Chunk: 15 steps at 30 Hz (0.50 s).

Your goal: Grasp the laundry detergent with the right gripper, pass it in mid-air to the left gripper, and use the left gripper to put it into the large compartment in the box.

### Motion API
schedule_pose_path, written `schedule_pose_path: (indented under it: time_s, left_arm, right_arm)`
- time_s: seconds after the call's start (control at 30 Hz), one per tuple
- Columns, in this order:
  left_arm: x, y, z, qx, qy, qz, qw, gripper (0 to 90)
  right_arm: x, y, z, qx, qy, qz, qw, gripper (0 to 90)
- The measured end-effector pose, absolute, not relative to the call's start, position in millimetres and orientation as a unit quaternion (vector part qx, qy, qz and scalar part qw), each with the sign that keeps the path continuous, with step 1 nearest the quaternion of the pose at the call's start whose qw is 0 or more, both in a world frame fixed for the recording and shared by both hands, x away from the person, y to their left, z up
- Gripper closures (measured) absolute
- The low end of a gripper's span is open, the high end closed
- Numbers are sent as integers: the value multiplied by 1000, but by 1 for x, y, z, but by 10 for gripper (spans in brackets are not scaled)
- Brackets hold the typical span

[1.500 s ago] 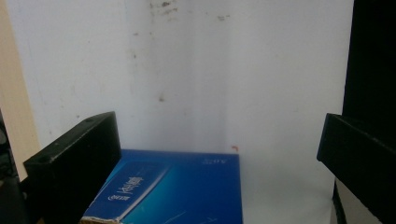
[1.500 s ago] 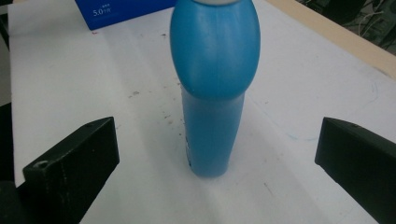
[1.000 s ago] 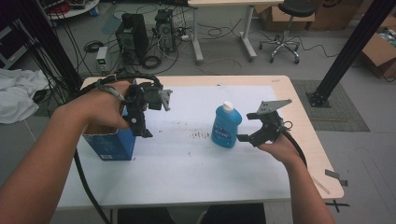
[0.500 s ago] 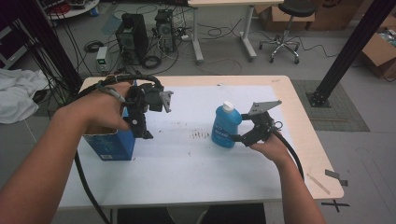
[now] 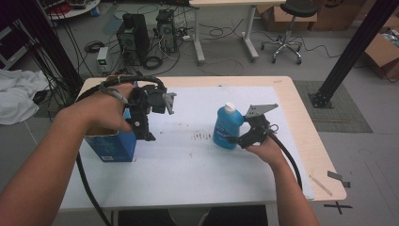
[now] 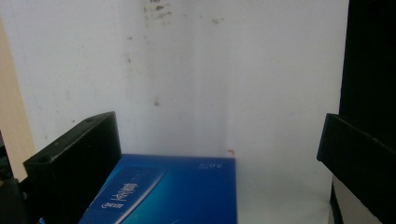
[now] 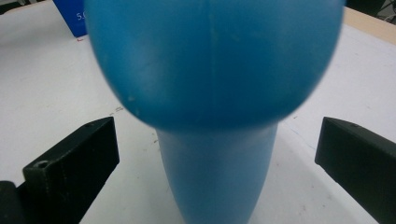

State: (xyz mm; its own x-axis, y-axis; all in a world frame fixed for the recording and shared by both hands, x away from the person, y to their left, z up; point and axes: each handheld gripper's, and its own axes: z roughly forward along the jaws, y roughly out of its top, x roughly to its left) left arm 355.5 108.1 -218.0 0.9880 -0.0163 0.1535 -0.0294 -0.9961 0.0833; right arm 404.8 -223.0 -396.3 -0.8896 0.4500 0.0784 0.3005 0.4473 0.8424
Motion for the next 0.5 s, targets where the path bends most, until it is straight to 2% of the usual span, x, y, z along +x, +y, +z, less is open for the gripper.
schedule_pose_path:
  time_s: [0.5]
  left_arm:
    - [353,109,-218,996,-11,81,44,1]
  right_arm:
    - [409,-211,-409,223,831,502,84,0]
